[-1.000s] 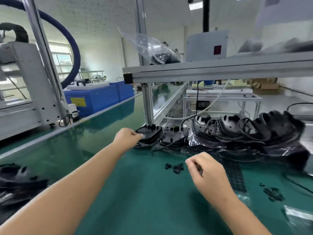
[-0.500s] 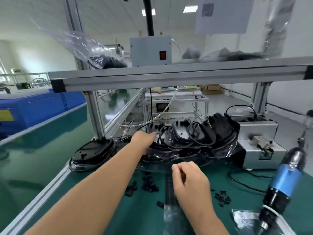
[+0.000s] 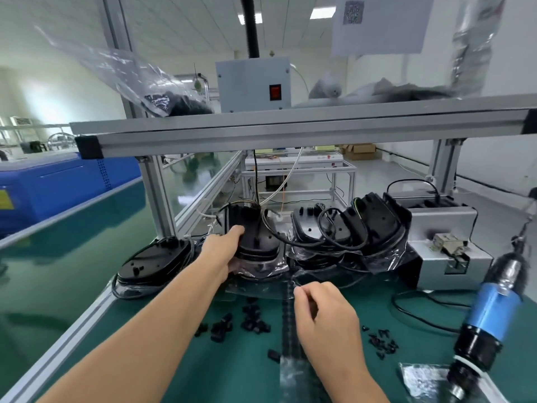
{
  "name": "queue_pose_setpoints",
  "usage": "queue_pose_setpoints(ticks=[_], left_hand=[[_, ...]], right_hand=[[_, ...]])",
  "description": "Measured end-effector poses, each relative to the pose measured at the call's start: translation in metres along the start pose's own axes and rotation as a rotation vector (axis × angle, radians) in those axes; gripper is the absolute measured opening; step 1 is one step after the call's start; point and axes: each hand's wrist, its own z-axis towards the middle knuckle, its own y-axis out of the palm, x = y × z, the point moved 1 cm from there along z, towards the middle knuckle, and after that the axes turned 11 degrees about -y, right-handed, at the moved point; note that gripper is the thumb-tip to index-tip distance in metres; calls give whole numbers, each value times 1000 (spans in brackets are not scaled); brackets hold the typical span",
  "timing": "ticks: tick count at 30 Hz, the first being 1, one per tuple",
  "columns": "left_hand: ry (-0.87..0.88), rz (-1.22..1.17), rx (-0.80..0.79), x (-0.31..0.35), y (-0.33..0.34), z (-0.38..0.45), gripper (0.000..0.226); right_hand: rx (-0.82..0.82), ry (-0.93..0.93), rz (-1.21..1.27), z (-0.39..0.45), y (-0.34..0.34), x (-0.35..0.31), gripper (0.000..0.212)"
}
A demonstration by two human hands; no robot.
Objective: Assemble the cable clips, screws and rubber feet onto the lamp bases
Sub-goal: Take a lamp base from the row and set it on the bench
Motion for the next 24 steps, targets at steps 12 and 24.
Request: queue_pose_setpoints(ticks=[12, 24], left_hand=[[244, -7, -134, -90, -103, -153, 50], [-284, -566, -187, -49, -143, -92, 53]], right_hand=[[-361, 282, 729, -1, 6, -49, 42], [-636, 446, 637, -62, -24, -73, 31]])
